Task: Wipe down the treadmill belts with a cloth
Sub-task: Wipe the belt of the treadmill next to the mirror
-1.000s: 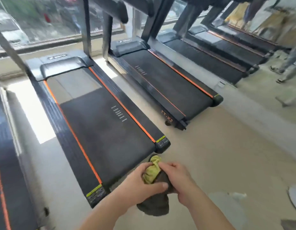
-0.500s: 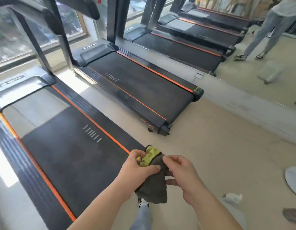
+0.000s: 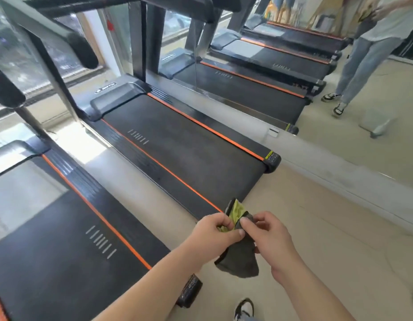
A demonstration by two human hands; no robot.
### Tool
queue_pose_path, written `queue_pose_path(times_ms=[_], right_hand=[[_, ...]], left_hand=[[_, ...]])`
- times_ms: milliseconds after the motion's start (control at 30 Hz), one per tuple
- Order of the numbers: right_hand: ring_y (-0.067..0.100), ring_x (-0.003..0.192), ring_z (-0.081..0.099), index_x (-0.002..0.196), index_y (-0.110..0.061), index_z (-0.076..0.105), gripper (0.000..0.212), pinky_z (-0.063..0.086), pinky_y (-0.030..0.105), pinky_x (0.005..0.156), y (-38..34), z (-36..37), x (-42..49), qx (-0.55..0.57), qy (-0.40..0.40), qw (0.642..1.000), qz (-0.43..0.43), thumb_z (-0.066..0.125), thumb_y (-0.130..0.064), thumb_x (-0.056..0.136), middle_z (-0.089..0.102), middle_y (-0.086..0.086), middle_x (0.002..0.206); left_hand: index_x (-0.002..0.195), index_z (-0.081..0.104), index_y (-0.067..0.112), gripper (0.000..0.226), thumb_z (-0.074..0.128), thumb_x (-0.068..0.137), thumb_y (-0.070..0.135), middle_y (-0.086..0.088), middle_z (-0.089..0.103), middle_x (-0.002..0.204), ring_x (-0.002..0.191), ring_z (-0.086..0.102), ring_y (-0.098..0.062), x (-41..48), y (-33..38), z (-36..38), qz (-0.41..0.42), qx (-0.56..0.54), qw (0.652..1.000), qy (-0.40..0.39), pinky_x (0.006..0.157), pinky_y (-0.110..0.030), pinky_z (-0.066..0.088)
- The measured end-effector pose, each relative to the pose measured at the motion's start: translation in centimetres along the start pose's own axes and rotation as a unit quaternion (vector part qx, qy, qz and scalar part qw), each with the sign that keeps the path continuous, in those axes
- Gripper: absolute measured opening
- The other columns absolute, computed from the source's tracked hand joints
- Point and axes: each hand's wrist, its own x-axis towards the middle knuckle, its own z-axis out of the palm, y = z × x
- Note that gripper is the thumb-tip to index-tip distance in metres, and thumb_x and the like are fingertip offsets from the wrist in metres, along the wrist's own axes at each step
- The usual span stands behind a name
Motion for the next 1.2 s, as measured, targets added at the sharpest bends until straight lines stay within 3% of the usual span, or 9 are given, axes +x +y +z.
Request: queue_pose_path(times_ms=[100,200,300,367,433,567,700,867,1200], right_hand=[[0.011,0.076,0.065,0.086,-0.022,0.068,0.011,0.050,0.029,0.064,-2.8,-0.6,7.1,-0.012,-0.012,0.999,-0.048,0.079,-0.021,0.086,0.070,-0.007,0.080],[0.009,0.077,0.063,0.081,-0.023,0.066,0.015,0.050,0.030,0.071,-5.6,-0.5,13.8,-0.040,-0.055,0.992,-0.103,0.079,-0.017,0.086,0.068,-0.011,0.079],[0.012,0.081,0.064,0.083,-0.029,0.063,0.015,0.052,0.038,0.076,-8.5,-0.3,19.4,-0.067,-0.095,0.987,-0.108,0.077,-0.024,0.087,0.069,-0.010,0.082],[0.014,0.081,0.063,0.084,-0.030,0.062,0.014,0.050,0.039,0.072,-10.6,0.1,22.1,-0.073,-0.132,0.984,-0.097,0.074,-0.027,0.090,0.070,-0.007,0.083],[0.014,0.080,0.062,0.086,-0.026,0.063,0.011,0.048,0.031,0.067,-12.9,0.8,24.3,-0.079,-0.164,0.979,-0.090,0.072,-0.026,0.092,0.070,-0.005,0.081],[0.014,0.084,0.067,0.095,-0.022,0.068,0.006,0.050,0.025,0.061,-16.3,3.5,27.9,-0.086,-0.230,0.967,-0.064,0.071,-0.027,0.094,0.073,0.002,0.092],[0.017,0.088,0.072,0.090,-0.027,0.073,0.003,0.055,0.027,0.062,-18.8,6.9,31.3,-0.091,-0.253,0.962,-0.043,0.073,-0.029,0.093,0.076,-0.001,0.092],[0.020,0.094,0.072,0.091,-0.027,0.076,0.002,0.062,0.048,0.085,-22.8,13.4,36.4,-0.114,-0.249,0.961,-0.043,0.076,-0.028,0.092,0.076,-0.003,0.088],[0.014,0.099,0.069,0.101,-0.027,0.074,0.022,0.061,0.039,0.084,-31.6,26.7,45.1,-0.073,-0.203,0.976,-0.024,0.083,-0.039,0.085,0.075,-0.005,0.100]], left_hand=[[0.076,0.059,0.024,0.027,0.080,0.076,0.040,0.005,0.061,0.067,0.064,0.060,-0.015,6.4,2.7,-0.2,-0.008,-0.033,0.999,0.027,0.066,-0.041,0.058],[0.069,0.050,0.025,0.030,0.079,0.076,0.024,0.007,0.054,0.065,0.058,0.051,-0.012,11.7,5.2,-0.4,-0.013,-0.080,0.991,0.104,0.060,-0.031,0.044],[0.092,0.058,0.024,0.037,0.089,0.072,0.024,0.008,0.062,0.084,0.066,0.057,-0.007,15.3,8.2,-1.2,-0.047,-0.121,0.976,0.174,0.060,-0.020,0.047],[0.118,0.054,0.027,0.068,0.095,0.064,0.034,0.011,0.065,0.104,0.088,0.065,-0.004,17.1,9.7,-2.2,-0.058,-0.142,0.970,0.191,0.076,-0.018,0.054],[0.123,0.050,0.030,0.079,0.097,0.060,0.039,0.015,0.063,0.114,0.100,0.065,-0.003,18.7,11.1,-3.8,-0.066,-0.134,0.971,0.189,0.087,-0.022,0.055],[0.102,0.070,0.029,0.048,0.097,0.063,0.038,0.004,0.075,0.100,0.093,0.071,-0.010,21.4,12.5,-7.3,-0.075,-0.127,0.970,0.194,0.086,-0.031,0.061],[0.098,0.071,0.030,0.045,0.097,0.061,0.033,0.006,0.075,0.094,0.089,0.072,-0.010,24.7,12.4,-11.4,-0.074,-0.136,0.963,0.222,0.082,-0.034,0.063],[0.098,0.070,0.022,0.042,0.093,0.062,0.022,0.002,0.074,0.095,0.087,0.071,-0.011,31.2,13.2,-18.7,-0.076,-0.096,0.966,0.228,0.073,-0.026,0.060],[0.098,0.070,0.028,0.039,0.088,0.067,0.044,0.009,0.075,0.093,0.087,0.072,-0.006,42.3,14.9,-35.2,-0.063,-0.064,0.982,0.163,0.078,-0.024,0.060]])
